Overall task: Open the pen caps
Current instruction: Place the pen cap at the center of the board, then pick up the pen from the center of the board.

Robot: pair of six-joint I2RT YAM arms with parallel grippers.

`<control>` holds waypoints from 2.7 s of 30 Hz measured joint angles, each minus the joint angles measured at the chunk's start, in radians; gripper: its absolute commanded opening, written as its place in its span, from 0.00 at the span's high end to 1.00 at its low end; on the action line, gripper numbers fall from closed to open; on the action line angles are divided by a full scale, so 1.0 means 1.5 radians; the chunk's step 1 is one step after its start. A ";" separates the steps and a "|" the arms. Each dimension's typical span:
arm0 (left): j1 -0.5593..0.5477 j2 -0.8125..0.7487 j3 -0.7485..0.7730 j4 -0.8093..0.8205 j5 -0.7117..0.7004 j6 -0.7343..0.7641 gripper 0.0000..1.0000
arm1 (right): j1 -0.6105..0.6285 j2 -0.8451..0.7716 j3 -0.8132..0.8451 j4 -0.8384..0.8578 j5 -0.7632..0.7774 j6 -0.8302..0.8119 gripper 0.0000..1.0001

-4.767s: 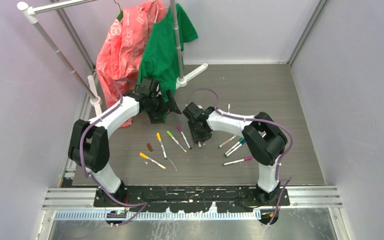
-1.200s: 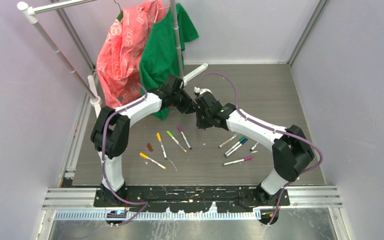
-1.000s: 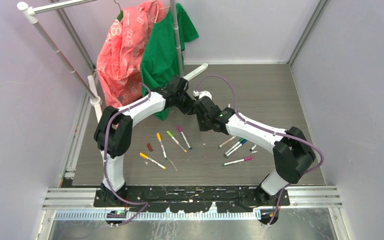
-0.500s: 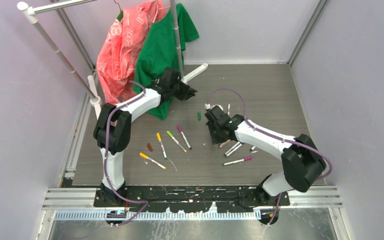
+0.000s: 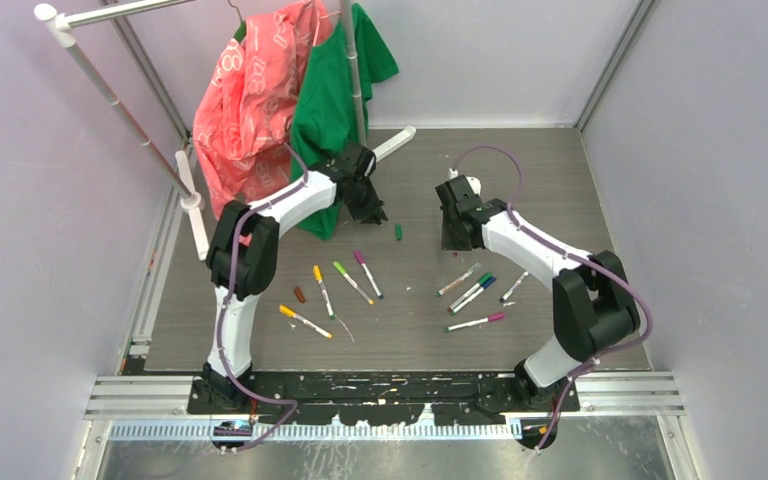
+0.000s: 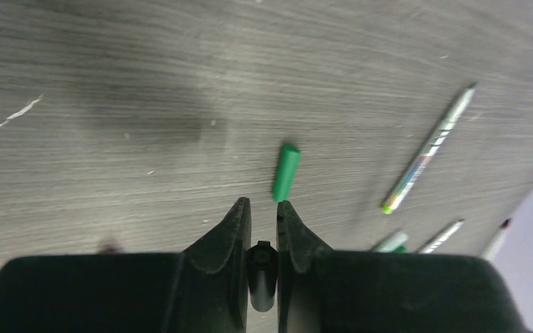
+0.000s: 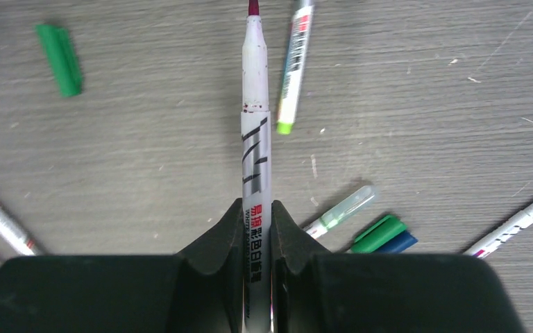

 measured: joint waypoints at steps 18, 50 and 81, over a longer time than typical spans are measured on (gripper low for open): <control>-0.008 0.084 0.075 -0.111 -0.037 0.078 0.92 | -0.100 0.180 0.076 0.035 0.041 0.007 0.84; -0.008 0.109 0.135 -0.139 -0.043 0.075 0.53 | -0.112 0.211 0.115 0.023 0.049 -0.011 0.56; 0.127 -0.290 -0.631 0.570 0.180 -0.234 0.00 | -0.063 -0.083 -0.029 0.043 0.058 0.037 0.46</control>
